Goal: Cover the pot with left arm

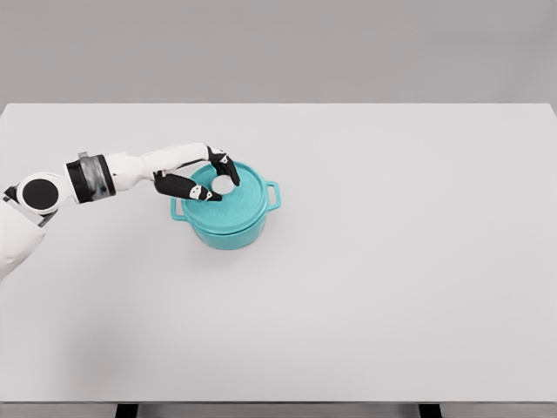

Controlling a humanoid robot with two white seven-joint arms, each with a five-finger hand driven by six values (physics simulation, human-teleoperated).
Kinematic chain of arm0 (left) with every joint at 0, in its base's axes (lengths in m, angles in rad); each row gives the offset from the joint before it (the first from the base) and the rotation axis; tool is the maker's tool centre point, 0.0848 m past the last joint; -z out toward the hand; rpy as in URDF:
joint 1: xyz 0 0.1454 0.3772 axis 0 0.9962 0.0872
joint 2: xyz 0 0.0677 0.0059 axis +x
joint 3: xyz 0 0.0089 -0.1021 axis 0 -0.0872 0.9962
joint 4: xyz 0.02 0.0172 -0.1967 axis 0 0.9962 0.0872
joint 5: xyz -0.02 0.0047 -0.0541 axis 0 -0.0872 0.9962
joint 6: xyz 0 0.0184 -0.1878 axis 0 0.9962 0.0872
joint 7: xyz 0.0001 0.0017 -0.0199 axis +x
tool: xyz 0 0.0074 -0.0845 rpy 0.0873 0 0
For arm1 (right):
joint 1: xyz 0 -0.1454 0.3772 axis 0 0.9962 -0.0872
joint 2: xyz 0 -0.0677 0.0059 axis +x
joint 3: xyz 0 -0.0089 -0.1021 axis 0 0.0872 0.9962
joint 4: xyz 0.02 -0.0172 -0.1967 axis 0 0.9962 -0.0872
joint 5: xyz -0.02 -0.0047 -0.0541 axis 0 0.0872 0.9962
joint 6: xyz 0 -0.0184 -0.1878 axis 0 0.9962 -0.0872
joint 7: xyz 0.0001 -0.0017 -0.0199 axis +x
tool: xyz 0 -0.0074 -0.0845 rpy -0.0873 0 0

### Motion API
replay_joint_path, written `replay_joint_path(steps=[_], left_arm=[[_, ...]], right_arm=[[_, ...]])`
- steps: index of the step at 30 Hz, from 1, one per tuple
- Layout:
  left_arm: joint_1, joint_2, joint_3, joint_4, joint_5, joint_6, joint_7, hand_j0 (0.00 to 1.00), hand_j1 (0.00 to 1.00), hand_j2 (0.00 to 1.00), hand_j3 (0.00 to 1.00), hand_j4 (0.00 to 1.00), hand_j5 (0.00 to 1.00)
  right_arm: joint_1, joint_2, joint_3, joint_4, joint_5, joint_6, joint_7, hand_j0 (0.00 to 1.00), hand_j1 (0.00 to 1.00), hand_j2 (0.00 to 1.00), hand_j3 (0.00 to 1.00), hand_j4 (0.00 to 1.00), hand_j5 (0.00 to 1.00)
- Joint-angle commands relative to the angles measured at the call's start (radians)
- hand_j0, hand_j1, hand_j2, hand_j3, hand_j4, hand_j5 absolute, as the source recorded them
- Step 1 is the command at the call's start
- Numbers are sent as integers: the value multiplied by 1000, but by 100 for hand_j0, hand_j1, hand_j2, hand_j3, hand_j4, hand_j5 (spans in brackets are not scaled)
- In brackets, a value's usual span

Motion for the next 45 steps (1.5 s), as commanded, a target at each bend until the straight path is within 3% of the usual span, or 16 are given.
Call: replay_joint_path(steps=[1,3,8,45], left_arm=[[0,-2,-1,5,-11,2,1,49,49,49,49,49,49],[0,-2,-1,3,-11,2,1,50,50,50,50,50,50],[2,-1,-1,2,-9,2,4,68,68,68,68,68,68],[0,1,0,-3,6,2,6,79,79,79,79,79,79]], right_arm=[[0,0,0,-1,1,0,0,100,100,100,100,100,100],[0,0,0,1,1,0,0,100,100,100,100,100,100],[0,0,0,-1,1,0,0,100,100,100,100,100,100],[0,0,0,1,1,0,0,100,100,100,100,100,100]])
